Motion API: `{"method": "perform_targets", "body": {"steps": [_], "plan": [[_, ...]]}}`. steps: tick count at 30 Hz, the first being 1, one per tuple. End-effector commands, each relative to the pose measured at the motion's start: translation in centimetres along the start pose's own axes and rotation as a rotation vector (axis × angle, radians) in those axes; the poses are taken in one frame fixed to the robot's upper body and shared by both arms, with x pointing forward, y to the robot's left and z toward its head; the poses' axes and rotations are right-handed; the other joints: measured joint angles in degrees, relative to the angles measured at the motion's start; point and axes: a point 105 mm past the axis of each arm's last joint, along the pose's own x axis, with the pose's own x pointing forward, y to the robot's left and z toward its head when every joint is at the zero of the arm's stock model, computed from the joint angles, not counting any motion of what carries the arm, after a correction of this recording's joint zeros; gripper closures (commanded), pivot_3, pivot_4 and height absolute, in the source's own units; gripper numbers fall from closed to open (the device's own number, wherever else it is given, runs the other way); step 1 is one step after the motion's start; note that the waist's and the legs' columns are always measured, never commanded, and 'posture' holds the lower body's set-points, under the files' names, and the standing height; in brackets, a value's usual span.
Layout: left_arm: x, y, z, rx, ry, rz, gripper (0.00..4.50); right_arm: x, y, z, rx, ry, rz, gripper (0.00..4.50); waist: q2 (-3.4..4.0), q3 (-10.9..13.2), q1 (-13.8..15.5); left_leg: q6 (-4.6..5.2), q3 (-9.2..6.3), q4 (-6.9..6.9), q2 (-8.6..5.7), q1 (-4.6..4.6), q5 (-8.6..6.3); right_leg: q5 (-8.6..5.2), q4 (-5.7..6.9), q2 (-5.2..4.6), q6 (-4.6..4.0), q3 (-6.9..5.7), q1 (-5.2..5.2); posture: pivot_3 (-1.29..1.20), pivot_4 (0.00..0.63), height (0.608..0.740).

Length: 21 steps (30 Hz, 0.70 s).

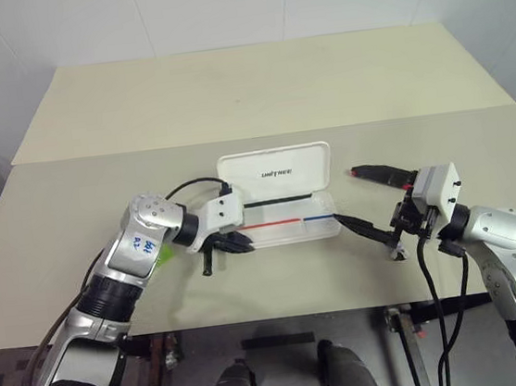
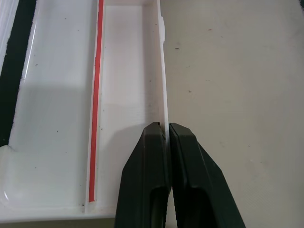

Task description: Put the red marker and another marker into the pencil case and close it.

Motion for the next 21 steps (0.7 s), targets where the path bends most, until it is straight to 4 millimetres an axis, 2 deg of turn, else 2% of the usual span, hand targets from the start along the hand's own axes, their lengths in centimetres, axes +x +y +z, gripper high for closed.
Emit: {"method": "perform_targets", "body": {"steps": [1,4,7,10,21], "plan": [[0.8,-1.2,-1.3,-0.039,0.025,-0.058,4.49,0.1,-0.2,1.0,-0.029,-0.039,-0.001,0.00,0.00,0.0,0.0,0.00,0.01,0.00,0.00,0.01,0.00,0.00,0.01,0.00,0.00,0.01,0.00,0.00,0.150,0.740],[0.8,-1.2,-1.5,-0.056,0.023,-0.056,4.49,0.1,-0.2,1.0,-0.028,-0.039,-0.001,0.00,0.00,0.0,0.0,0.00,0.02,0.02,0.00,0.04,0.00,0.00,0.06,0.00,0.00,0.03,0.00,0.00,0.150,0.740],[0.9,-1.2,-1.2,-0.058,0.008,-0.066,3.72,0.1,-0.2,1.0,-0.028,-0.040,-0.001,0.00,0.00,0.0,0.0,0.01,0.04,0.04,0.00,0.07,0.00,0.00,0.09,0.01,0.00,0.06,0.00,0.00,0.150,0.740],[0.9,-0.8,0.0,-0.041,-0.062,-0.041,2.72,0.2,-0.1,0.9,-0.026,-0.043,0.000,0.00,0.00,0.0,0.1,0.01,0.04,0.09,0.00,0.06,0.00,0.00,0.14,0.00,0.00,0.07,0.00,0.00,0.150,0.740],[-0.4,-1.1,0.3,-0.071,-0.124,-0.041,2.72,0.5,0.0,0.5,-0.014,-0.052,0.009,0.00,0.00,0.0,0.0,0.01,0.04,0.15,0.01,0.05,0.00,0.01,0.26,0.02,-0.01,0.11,-0.04,0.00,0.150,0.740]]}}
